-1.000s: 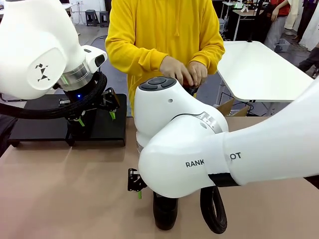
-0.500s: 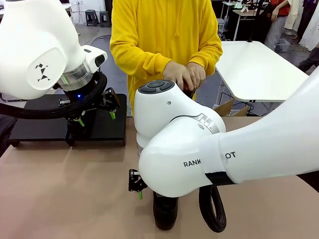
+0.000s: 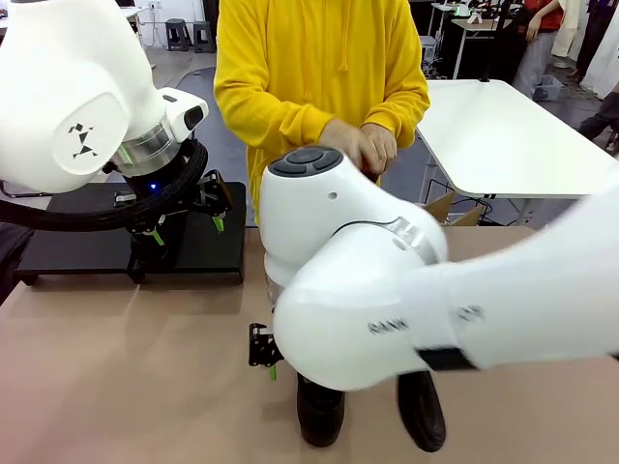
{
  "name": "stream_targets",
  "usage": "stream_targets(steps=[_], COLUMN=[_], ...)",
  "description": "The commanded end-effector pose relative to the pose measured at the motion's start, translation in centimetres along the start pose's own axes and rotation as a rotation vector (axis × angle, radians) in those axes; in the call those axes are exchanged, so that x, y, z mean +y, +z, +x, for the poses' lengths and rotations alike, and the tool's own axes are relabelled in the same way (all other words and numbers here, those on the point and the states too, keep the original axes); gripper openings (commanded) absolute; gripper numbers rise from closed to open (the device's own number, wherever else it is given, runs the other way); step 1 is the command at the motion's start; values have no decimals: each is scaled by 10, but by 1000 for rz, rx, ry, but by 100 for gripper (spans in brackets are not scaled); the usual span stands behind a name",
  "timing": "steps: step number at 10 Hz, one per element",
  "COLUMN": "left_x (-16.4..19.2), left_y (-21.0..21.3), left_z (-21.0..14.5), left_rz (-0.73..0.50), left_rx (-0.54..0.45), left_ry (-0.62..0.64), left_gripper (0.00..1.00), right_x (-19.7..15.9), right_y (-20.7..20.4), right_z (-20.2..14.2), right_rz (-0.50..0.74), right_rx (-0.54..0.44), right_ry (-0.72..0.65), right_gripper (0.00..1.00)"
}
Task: Organize the shoes by placing them on the stand.
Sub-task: Place the Shoe from the middle of the table onto the Shoes Stand.
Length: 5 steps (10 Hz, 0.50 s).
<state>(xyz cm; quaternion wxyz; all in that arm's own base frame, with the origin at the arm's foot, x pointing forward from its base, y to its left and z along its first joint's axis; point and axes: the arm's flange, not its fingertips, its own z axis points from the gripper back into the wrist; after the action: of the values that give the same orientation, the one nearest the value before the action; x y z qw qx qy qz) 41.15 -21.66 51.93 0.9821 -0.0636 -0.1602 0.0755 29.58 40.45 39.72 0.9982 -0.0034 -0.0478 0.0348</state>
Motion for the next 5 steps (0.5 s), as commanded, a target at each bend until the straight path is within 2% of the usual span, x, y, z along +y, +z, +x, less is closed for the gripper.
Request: stream_targets(steps=[1, 3, 4, 5], left_x=[1, 1, 1, 1], left_y=[2, 2, 2, 2], left_z=[0, 0, 0, 0], left_rz=[9, 9, 9, 9], left_rx=[-3, -3, -3, -3], left_ry=[1, 1, 1, 1], left_gripper=[95, 95, 95, 95], right_x=[-60, -119, -160, -211], right_y=[41, 45, 35, 24], right_z=[-31, -29, -17, -4], right_rz=[-28, 54, 89, 80], right_rx=[-147, -152, -190, -165], right_ry=[-5, 18, 24, -42], right_gripper=[100, 100, 100, 100])
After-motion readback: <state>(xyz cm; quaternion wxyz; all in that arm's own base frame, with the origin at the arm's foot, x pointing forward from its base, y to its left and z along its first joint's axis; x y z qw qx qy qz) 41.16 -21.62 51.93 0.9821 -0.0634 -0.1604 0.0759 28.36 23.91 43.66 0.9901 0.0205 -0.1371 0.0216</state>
